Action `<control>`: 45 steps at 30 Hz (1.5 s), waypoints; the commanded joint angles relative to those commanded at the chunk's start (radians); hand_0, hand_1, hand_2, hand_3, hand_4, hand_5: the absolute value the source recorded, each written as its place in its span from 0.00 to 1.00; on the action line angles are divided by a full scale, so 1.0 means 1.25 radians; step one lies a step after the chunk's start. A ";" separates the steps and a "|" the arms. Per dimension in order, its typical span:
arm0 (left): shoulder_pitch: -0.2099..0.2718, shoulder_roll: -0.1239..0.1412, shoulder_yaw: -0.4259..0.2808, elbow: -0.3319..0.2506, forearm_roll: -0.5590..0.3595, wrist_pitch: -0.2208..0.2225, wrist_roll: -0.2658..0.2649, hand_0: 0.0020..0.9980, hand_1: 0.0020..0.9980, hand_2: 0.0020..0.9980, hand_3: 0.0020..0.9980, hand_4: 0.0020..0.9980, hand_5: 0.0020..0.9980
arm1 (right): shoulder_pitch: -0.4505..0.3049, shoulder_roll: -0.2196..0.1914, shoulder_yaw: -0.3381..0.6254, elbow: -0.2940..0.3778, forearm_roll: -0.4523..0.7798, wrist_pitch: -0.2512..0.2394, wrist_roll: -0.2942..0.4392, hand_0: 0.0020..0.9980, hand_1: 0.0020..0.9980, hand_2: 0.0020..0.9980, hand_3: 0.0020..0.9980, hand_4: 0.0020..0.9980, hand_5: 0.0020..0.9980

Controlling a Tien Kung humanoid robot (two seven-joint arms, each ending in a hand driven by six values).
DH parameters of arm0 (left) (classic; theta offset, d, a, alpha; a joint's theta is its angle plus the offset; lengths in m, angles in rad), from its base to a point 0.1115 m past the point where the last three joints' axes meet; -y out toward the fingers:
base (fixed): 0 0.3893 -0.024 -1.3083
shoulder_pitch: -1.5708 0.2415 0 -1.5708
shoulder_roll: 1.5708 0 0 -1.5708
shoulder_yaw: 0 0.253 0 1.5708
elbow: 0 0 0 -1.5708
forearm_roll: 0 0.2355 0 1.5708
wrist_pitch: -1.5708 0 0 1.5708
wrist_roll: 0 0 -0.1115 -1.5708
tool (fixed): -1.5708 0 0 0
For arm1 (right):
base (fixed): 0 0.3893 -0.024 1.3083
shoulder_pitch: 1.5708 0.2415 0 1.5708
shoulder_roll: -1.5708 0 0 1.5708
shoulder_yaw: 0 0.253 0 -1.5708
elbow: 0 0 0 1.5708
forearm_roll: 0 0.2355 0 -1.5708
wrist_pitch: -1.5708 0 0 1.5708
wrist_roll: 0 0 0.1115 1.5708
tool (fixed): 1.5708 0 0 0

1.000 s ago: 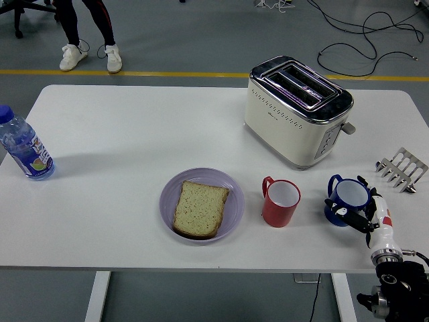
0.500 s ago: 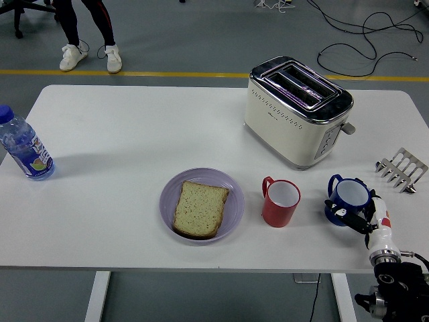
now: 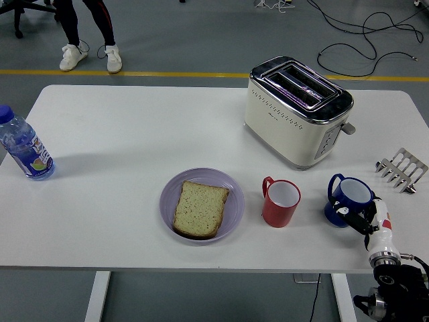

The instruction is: Pick up the cup,pour liquid into bread,place the cup on the desk

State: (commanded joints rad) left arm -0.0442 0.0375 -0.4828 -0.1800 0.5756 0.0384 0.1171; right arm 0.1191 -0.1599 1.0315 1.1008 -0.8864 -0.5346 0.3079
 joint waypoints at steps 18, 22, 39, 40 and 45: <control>0.007 0.004 0.010 0.000 -0.003 0.000 -0.003 0.67 0.71 0.74 0.65 0.42 0.93 | -0.024 -0.021 0.077 0.113 -0.038 0.003 -0.007 0.36 0.40 0.54 0.53 0.75 0.02; 0.007 0.004 0.004 0.000 0.003 0.000 -0.002 0.67 0.71 0.74 0.65 0.42 0.93 | -0.027 -0.028 0.098 0.160 -0.061 0.021 -0.039 0.33 0.38 0.53 0.53 0.75 0.03; 0.001 0.004 -0.006 0.000 0.008 0.000 -0.001 0.67 0.71 0.74 0.66 0.42 0.94 | -0.047 -0.048 0.164 0.289 -0.195 0.102 -0.254 0.32 0.37 0.52 0.53 0.72 0.05; 0.001 0.004 -0.006 0.000 0.007 0.000 -0.001 0.67 0.71 0.74 0.66 0.42 0.94 | -0.047 -0.048 0.165 0.291 -0.198 0.103 -0.257 0.32 0.37 0.52 0.53 0.72 0.05; 0.000 0.004 -0.009 0.000 0.011 0.000 -0.001 0.67 0.71 0.74 0.66 0.42 0.94 | -0.050 -0.052 0.177 0.323 -0.214 0.106 -0.280 0.31 0.36 0.52 0.53 0.72 0.05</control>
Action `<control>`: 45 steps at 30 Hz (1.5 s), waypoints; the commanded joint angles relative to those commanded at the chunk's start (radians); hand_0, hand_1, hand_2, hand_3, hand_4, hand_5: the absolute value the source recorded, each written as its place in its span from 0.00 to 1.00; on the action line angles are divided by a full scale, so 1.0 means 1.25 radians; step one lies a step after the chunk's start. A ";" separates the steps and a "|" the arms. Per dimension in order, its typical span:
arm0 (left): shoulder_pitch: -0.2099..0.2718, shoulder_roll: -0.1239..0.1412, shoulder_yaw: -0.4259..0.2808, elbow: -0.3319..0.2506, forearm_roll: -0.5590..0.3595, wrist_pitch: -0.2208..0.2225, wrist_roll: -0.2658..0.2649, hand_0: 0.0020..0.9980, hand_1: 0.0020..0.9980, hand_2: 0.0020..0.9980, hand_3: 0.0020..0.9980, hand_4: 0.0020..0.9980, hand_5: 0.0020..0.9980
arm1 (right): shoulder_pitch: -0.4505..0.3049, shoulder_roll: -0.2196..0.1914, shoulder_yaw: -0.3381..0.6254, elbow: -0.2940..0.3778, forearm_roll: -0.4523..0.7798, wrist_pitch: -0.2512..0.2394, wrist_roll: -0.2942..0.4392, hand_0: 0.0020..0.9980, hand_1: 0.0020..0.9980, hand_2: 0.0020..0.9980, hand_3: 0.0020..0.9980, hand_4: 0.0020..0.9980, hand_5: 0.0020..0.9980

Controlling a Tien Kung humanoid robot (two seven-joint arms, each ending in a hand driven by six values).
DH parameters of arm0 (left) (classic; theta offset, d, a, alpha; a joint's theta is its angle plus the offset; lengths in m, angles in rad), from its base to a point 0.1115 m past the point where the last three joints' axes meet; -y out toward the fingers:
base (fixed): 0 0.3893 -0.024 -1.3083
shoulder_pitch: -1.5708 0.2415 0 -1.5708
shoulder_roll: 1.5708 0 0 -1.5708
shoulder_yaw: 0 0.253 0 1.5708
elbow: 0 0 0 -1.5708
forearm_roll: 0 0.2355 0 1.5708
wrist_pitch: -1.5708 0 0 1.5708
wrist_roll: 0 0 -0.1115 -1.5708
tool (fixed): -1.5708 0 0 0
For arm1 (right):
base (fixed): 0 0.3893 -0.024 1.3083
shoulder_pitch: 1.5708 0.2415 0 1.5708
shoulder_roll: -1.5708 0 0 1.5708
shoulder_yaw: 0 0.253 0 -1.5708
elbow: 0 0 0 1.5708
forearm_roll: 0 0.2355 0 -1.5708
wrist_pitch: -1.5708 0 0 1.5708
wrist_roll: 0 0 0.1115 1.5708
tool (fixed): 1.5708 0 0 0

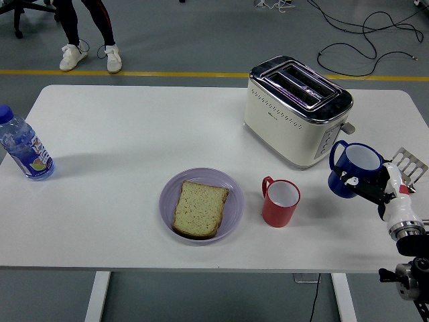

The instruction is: Pick up the cup,pour liquid into bread,place the cup on the desk

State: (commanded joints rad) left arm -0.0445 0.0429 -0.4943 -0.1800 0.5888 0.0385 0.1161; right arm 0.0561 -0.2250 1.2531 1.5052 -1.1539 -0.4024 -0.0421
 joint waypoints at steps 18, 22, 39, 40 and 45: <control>-0.010 0.001 -0.003 0.000 -0.002 0.001 0.000 0.67 0.71 0.74 0.66 0.42 0.95 | 0.052 -0.062 -0.048 0.139 -0.087 0.020 -0.131 0.29 0.30 0.50 0.52 0.68 0.05; -0.010 0.002 -0.005 0.000 -0.002 0.001 0.000 0.67 0.71 0.74 0.66 0.42 0.95 | 0.087 -0.082 -0.078 0.179 -0.109 0.063 -0.204 0.29 0.30 0.50 0.52 0.68 0.05; -0.002 -0.002 0.006 0.000 -0.013 0.002 0.000 0.68 0.71 0.74 0.66 0.42 0.95 | 0.337 -0.101 -0.331 0.149 -0.303 0.161 -0.286 0.29 0.31 0.49 0.52 0.67 0.05; -0.001 -0.002 0.007 0.000 -0.013 0.002 0.000 0.68 0.71 0.74 0.66 0.42 0.95 | 0.355 -0.097 -0.351 0.140 -0.316 0.160 -0.286 0.29 0.31 0.49 0.52 0.67 0.05; 0.001 -0.002 0.013 0.000 -0.017 0.002 0.001 0.68 0.71 0.74 0.66 0.41 0.95 | 0.416 -0.080 -0.418 0.105 -0.364 0.158 -0.283 0.29 0.32 0.48 0.52 0.66 0.05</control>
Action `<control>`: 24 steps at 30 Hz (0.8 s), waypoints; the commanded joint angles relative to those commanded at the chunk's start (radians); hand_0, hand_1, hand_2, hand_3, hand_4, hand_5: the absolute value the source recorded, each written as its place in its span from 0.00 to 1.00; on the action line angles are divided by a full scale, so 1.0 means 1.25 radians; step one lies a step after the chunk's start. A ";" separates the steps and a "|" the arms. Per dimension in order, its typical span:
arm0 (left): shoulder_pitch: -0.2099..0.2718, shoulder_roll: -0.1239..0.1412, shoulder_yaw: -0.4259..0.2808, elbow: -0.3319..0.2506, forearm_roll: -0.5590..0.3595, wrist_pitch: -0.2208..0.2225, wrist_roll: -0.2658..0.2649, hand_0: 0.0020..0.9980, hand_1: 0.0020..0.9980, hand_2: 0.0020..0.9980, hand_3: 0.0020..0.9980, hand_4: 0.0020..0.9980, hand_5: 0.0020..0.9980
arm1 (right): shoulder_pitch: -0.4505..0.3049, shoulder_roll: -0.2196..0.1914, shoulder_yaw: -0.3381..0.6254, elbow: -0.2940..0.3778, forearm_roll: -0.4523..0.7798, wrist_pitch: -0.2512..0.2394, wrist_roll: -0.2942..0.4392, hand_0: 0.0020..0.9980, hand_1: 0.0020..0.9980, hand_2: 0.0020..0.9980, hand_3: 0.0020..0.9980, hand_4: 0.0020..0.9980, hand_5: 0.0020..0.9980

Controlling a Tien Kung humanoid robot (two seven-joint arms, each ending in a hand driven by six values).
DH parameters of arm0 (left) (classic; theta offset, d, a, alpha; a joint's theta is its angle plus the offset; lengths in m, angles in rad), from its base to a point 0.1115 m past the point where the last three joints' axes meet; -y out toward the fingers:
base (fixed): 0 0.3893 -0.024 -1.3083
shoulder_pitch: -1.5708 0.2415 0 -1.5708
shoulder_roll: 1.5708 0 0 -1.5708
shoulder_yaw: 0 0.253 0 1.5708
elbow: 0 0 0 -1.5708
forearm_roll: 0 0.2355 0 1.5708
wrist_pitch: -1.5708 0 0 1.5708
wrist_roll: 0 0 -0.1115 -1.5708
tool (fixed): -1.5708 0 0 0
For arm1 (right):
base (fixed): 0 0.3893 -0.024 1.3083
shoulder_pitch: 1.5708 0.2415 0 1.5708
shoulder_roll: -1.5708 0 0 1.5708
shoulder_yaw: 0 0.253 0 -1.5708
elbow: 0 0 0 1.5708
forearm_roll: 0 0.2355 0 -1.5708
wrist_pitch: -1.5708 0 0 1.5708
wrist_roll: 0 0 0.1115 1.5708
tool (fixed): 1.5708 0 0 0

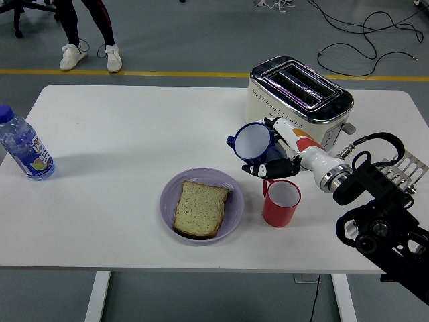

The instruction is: Pick up the cup,pour liquid into bread,place the cup on the desk

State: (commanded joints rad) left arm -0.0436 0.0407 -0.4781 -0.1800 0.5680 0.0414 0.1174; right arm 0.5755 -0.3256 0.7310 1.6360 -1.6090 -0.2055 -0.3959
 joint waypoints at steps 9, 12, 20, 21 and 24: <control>0.005 0.000 0.003 0.000 0.001 0.000 0.002 0.67 0.71 0.74 0.66 0.41 0.94 | 0.104 0.047 -0.116 -0.079 -0.096 -0.010 0.010 0.30 0.33 0.48 0.52 0.64 0.07; 0.005 0.000 0.009 0.000 -0.006 0.000 0.001 0.67 0.71 0.74 0.66 0.41 0.94 | 0.141 0.059 -0.156 -0.111 -0.140 -0.006 0.010 0.30 0.33 0.48 0.52 0.64 0.07; 0.007 0.001 0.021 0.000 -0.019 0.000 0.000 0.67 0.71 0.74 0.66 0.41 0.94 | 0.224 0.082 -0.273 -0.184 -0.297 -0.002 -0.002 0.30 0.33 0.48 0.52 0.63 0.07; 0.008 0.001 0.022 0.000 -0.019 0.000 0.000 0.67 0.71 0.74 0.66 0.41 0.94 | 0.229 0.083 -0.282 -0.188 -0.312 -0.003 -0.003 0.32 0.35 0.48 0.53 0.62 0.07; 0.008 0.002 0.024 0.000 -0.021 0.000 0.000 0.67 0.71 0.74 0.66 0.41 0.94 | 0.257 0.084 -0.324 -0.211 -0.361 0.011 -0.026 0.32 0.35 0.48 0.53 0.62 0.07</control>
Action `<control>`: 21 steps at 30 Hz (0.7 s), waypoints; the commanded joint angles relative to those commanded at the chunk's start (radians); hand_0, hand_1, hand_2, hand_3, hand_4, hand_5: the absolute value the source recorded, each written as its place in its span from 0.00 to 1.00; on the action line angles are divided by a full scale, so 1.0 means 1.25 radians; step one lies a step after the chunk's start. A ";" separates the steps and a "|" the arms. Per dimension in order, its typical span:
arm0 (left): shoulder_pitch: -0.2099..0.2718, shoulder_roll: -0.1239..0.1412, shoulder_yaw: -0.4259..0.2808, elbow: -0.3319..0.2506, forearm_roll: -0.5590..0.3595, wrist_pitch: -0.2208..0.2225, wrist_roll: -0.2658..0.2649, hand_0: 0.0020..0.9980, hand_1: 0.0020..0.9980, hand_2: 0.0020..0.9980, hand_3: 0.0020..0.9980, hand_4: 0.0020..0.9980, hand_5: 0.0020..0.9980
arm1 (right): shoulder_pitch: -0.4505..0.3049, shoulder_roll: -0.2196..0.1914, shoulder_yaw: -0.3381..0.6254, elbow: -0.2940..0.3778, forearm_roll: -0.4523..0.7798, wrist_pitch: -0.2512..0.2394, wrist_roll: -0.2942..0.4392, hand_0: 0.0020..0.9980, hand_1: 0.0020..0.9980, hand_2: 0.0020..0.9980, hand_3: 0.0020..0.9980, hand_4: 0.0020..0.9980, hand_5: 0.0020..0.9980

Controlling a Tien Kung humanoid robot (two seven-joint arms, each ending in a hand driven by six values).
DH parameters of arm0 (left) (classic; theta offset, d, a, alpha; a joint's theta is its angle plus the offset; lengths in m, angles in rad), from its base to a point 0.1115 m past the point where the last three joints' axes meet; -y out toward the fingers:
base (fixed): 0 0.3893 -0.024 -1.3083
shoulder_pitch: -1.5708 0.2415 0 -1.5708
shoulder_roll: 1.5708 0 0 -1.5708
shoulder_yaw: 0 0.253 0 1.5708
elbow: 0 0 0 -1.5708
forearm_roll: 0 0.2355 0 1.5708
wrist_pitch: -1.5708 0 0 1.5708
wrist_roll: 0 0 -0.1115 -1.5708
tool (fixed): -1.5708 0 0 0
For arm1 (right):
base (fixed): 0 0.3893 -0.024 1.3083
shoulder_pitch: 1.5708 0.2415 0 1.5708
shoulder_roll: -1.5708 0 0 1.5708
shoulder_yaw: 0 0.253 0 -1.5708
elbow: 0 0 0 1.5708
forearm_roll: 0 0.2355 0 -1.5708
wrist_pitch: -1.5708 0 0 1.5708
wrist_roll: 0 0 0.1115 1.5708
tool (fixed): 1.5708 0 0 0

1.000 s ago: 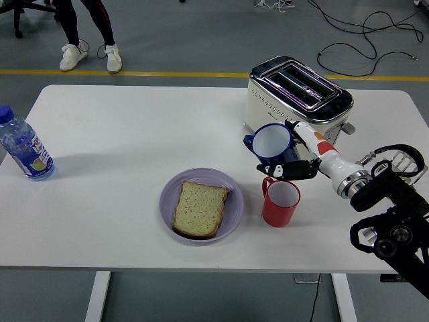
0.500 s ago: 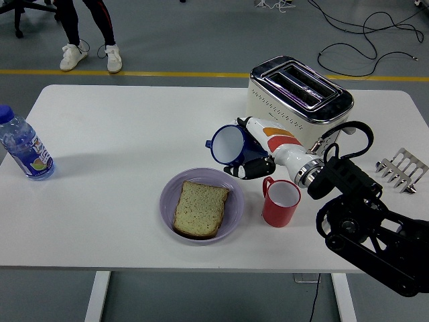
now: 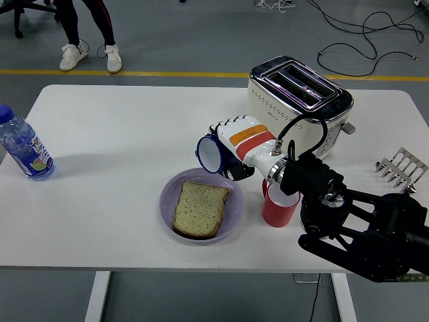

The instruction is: Pick up the cup,pour liquid into bread,place the cup on the desk

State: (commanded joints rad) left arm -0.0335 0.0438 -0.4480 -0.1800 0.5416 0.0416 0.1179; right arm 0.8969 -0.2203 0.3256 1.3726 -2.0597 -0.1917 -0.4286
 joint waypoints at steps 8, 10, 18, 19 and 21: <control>-0.001 -0.001 -0.010 0.000 0.004 0.000 0.002 0.67 0.71 0.74 0.66 0.41 0.94 | 0.077 -0.002 -0.115 -0.025 -0.039 0.046 -0.070 0.35 0.36 0.49 0.53 0.61 0.07; -0.001 -0.001 -0.009 0.000 0.002 0.000 0.002 0.67 0.71 0.74 0.66 0.42 0.94 | 0.093 0.000 -0.139 -0.027 -0.046 0.060 -0.094 0.37 0.38 0.50 0.53 0.60 0.08; 0.000 -0.001 -0.005 0.000 -0.004 0.001 0.001 0.67 0.71 0.74 0.66 0.42 0.94 | 0.120 0.015 -0.174 -0.024 -0.056 0.101 -0.150 0.38 0.39 0.51 0.54 0.60 0.08; 0.000 -0.001 -0.005 0.000 -0.004 0.001 0.001 0.67 0.71 0.74 0.66 0.42 0.94 | 0.120 0.016 -0.173 -0.022 -0.056 0.102 -0.152 0.38 0.39 0.51 0.54 0.60 0.08; 0.000 -0.001 -0.004 0.000 -0.005 0.001 0.001 0.67 0.71 0.74 0.66 0.42 0.94 | 0.119 0.018 -0.171 -0.019 -0.055 0.103 -0.153 0.39 0.40 0.51 0.54 0.59 0.07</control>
State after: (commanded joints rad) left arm -0.0332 0.0428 -0.4531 -0.1800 0.5356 0.0430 0.1191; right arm 1.0462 -0.1979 0.1124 1.3488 -2.1283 -0.0633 -0.6201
